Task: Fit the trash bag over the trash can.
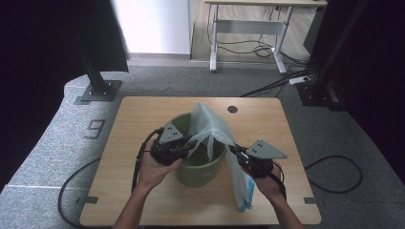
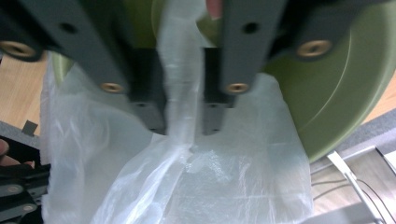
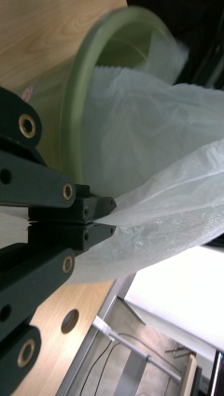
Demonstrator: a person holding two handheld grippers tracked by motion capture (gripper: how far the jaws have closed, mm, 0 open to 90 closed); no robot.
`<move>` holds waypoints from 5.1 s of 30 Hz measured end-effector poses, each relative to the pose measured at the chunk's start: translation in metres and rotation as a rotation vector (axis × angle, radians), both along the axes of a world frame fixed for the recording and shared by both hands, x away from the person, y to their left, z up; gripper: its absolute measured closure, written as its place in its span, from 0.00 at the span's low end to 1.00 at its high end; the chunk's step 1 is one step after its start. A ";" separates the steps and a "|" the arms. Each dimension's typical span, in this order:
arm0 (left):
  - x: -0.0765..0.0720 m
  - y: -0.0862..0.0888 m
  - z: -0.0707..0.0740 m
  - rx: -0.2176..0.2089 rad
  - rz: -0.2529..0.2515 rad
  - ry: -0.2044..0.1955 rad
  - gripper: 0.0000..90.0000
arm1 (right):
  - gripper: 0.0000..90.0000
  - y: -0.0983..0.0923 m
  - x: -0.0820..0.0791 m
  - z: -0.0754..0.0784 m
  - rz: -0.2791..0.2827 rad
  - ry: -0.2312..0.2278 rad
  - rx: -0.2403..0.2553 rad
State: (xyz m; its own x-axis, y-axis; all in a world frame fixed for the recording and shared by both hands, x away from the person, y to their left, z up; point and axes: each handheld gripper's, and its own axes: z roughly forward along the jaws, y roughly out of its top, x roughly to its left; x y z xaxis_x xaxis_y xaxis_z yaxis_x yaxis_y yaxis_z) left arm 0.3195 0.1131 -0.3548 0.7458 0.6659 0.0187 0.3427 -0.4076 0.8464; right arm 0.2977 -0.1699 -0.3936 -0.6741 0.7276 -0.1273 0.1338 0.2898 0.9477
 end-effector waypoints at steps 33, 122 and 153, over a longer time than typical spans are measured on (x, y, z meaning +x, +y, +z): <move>0.001 0.025 -0.009 -0.025 0.089 0.026 0.98 | 0.78 -0.015 -0.023 -0.088 -0.029 0.165 0.163; -0.021 -0.003 0.001 -0.025 -0.086 -0.032 0.38 | 0.93 -0.003 -0.022 0.012 0.063 -0.038 0.066; -0.011 -0.028 -0.015 -0.052 -0.087 -0.015 1.00 | 0.68 0.000 -0.021 0.008 0.106 0.002 0.134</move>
